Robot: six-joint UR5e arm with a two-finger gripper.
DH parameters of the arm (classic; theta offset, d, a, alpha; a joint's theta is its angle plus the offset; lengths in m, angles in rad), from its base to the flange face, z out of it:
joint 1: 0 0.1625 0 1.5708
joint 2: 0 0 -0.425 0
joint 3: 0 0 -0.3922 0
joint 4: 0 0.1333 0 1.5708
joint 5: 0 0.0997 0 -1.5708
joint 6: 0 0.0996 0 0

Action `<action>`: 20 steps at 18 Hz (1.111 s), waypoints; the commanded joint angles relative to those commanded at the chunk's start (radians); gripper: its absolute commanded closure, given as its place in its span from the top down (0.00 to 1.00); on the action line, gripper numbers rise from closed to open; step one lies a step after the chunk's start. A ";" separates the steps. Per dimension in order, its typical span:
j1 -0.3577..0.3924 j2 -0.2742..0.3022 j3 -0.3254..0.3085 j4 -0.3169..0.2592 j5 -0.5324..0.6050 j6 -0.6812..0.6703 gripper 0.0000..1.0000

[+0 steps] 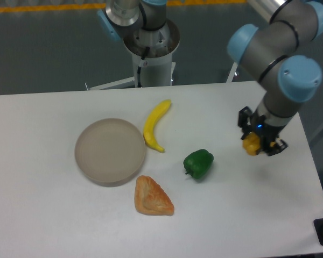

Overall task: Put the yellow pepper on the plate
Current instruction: 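Carry the held yellow pepper with the gripper over to the beige plate, then lower the yellow pepper onto the plate and open the gripper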

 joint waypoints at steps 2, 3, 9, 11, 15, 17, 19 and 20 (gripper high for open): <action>-0.049 0.015 -0.024 0.002 -0.018 -0.057 0.09; -0.075 0.020 -0.037 0.003 -0.028 -0.089 0.09; -0.250 0.055 -0.132 0.008 -0.041 -0.230 0.09; -0.319 0.057 -0.152 0.009 -0.046 -0.281 0.09; -0.410 0.052 -0.179 0.015 -0.048 -0.338 0.09; -0.428 0.051 -0.218 0.037 -0.048 -0.344 0.10; -0.445 0.052 -0.261 0.076 -0.048 -0.371 0.11; -0.456 0.052 -0.278 0.099 -0.046 -0.388 0.11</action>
